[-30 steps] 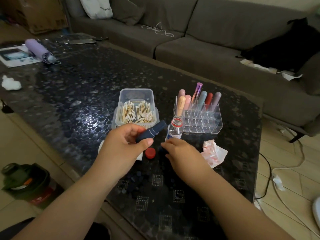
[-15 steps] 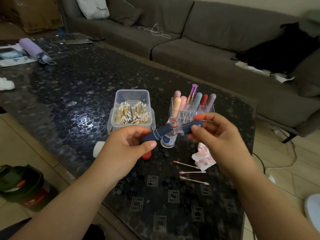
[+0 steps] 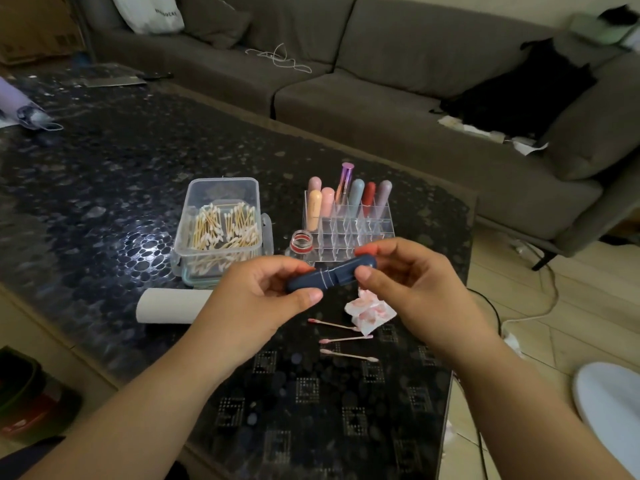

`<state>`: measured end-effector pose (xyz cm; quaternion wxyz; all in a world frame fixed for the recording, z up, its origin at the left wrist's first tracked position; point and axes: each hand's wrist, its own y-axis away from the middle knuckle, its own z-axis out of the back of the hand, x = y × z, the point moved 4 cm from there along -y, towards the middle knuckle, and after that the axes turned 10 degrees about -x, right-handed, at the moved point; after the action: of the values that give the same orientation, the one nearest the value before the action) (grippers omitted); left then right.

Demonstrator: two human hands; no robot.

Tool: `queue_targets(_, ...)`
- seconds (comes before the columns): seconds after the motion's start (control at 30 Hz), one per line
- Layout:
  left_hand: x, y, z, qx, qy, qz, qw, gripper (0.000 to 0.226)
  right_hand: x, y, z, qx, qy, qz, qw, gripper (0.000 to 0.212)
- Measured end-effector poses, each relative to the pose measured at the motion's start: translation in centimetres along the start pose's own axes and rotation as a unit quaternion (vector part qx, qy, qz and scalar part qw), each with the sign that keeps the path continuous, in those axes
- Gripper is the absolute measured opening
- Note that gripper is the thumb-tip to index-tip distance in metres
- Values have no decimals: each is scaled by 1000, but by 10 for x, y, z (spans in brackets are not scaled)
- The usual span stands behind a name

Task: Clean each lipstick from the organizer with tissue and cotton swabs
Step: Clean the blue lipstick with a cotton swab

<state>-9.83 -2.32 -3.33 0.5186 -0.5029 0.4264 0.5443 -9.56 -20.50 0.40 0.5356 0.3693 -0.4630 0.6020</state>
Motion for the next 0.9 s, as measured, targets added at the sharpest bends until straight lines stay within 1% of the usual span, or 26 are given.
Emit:
queue_targets(0.13, -6, 2, -8, -7, -48, -45, 998, 25, -3, 3, 3, 2, -3, 3, 1000, 20)
queue_targets(0.23, -10, 2, -11, -5, -93, -88, 992, 26, -6, 4, 4, 8, -12, 0, 1000, 15)
queue_targets(0.4, -11, 3, -14, 1, -134, -119, 984, 23, -12, 4, 3, 4, -12, -18, 1000, 14)
queue_targets(0.53, -10, 1, -17, -3, -178, -142, 974, 23, -15, 3, 0, -24, 1, -31, 999, 12)
queue_targets(0.63, -17, -1, -12, -15, -208, -169, 963, 35, -11, -5, 5, -64, 33, -41, 997, 13)
queue_targets(0.7, -27, -7, -4, -39, -235, -193, 952, 33, -3, -16, 13, -98, 67, -34, 992, 15)
queue_targets(0.77, -39, -21, 5, -67, -274, -223, 933, 28, 7, -32, 18, -117, 114, -17, 986, 17)
queue_targets(0.83, -47, -42, 13, -86, -322, -246, 910, 29, 15, -53, 18, -124, 165, 3, 978, 22)
queue_targets(0.9, -51, -64, 16, -81, -378, -246, 889, 33, 21, -76, 13, -121, 210, 18, 970, 23)
